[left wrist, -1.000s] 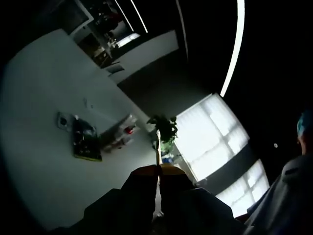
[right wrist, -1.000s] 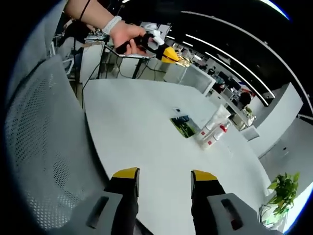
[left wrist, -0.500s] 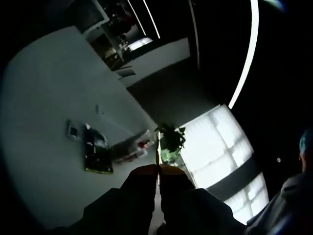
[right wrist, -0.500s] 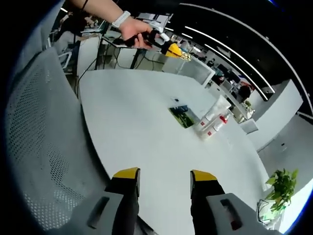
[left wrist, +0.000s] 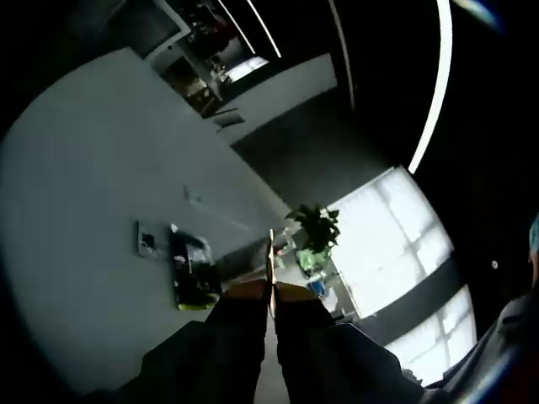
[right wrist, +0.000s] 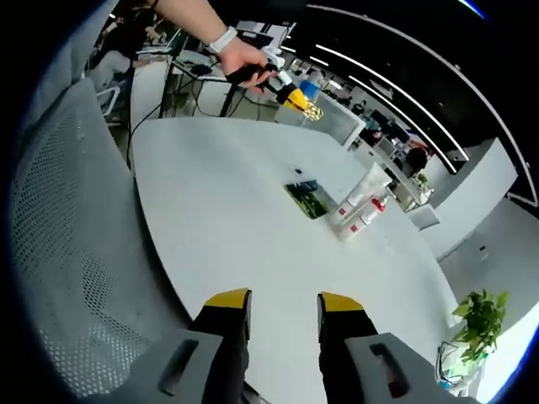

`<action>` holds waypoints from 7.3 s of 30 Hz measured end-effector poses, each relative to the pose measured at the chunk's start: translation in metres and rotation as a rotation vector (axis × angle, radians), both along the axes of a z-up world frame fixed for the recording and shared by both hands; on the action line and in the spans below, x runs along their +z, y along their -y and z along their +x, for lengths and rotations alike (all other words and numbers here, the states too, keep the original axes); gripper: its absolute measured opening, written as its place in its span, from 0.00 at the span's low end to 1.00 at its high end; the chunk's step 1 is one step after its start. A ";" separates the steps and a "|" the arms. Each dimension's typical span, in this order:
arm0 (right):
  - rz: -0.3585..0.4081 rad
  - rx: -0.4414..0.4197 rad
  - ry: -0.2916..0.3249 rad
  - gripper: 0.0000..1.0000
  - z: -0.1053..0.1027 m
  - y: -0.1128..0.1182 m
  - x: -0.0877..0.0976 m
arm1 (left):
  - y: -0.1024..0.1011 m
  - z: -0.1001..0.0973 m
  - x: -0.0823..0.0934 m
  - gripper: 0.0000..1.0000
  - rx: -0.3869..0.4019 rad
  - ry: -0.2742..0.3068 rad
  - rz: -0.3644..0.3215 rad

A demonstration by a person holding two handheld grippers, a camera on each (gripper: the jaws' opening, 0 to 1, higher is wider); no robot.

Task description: Arrange the skincare products in the storage area until every visible bottle or jar stands upright without overlapping.

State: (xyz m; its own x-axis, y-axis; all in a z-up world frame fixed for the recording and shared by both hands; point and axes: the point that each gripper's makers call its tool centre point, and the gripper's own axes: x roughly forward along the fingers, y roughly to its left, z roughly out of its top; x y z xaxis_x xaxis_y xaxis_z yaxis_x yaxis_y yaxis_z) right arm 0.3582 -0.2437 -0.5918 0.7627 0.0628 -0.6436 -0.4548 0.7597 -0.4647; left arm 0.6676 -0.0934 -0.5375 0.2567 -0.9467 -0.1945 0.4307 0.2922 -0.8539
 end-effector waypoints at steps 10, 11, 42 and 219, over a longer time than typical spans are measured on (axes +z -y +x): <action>-0.013 0.012 -0.006 0.25 -0.001 -0.001 -0.001 | 0.005 0.012 -0.019 0.00 -0.009 -0.001 0.057; -0.014 0.013 -0.006 0.25 -0.001 -0.001 -0.001 | 0.005 0.014 -0.020 0.00 -0.008 0.005 0.059; -0.016 0.000 -0.037 0.22 -0.003 0.003 -0.008 | 0.017 0.047 -0.076 0.00 0.009 -0.028 0.210; 0.194 -0.011 0.114 0.33 0.006 -0.013 0.027 | -0.028 -0.208 0.020 0.31 -0.052 0.623 0.376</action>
State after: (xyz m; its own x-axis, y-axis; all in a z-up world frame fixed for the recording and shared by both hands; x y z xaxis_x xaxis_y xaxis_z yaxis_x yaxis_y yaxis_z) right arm 0.3637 -0.2308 -0.5652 0.8314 0.1688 -0.5295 -0.3989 0.8446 -0.3571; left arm 0.4599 -0.0657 -0.5171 0.3825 -0.8587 -0.3412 0.8255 0.4835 -0.2913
